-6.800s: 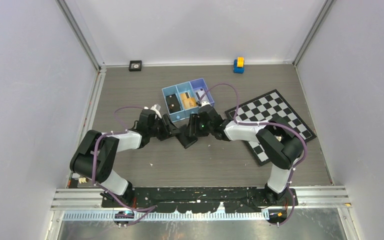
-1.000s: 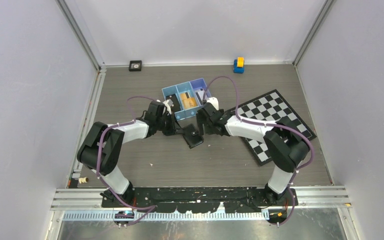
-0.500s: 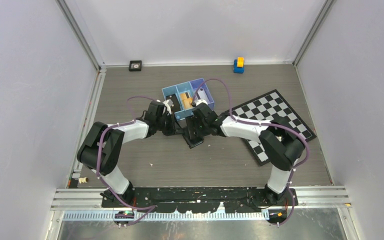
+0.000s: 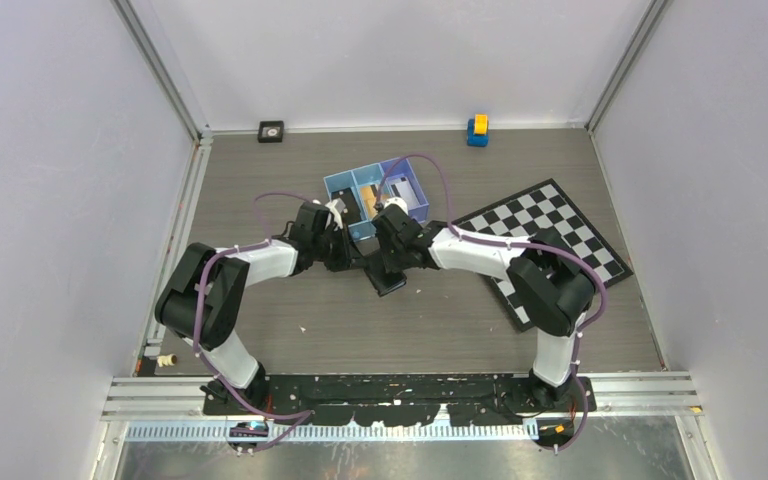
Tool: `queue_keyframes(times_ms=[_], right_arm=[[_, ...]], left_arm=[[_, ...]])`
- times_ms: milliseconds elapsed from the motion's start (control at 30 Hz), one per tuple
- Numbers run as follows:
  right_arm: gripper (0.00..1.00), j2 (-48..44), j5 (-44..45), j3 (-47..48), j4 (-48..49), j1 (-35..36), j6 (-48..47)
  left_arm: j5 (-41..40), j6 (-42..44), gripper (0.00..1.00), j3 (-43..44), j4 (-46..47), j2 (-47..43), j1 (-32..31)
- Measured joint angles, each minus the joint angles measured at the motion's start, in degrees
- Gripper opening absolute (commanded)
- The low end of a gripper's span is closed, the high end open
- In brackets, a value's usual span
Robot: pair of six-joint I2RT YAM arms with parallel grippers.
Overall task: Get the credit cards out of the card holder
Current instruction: Open the card holder at the center of the board.
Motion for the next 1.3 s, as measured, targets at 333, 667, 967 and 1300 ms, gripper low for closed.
queue_keyframes(times_ms=[333,667,967,1300], right_arm=[[0.21,-0.52,0.74,-1.57,0.39,-5.88,3.37],[0.64,-1.42,4.13,-4.7,-0.76,-8.15,3.89],[0.77,-9.77,-0.22,-11.19,5.35,-8.15,4.02],[0.52,-5.99,-7.17,-10.97,8.63,-8.15,4.74]], left_arm=[[-0.61,0.13,0.0,0.46,-0.13,0.04,0.0],[-0.55,0.59,0.0,0.46,-1.16,0.04,0.0],[-0.33,0.92,0.0,0.46,-1.18,0.04,0.0],[0.0,0.92,0.0,0.46,-1.18,0.04,0.02]])
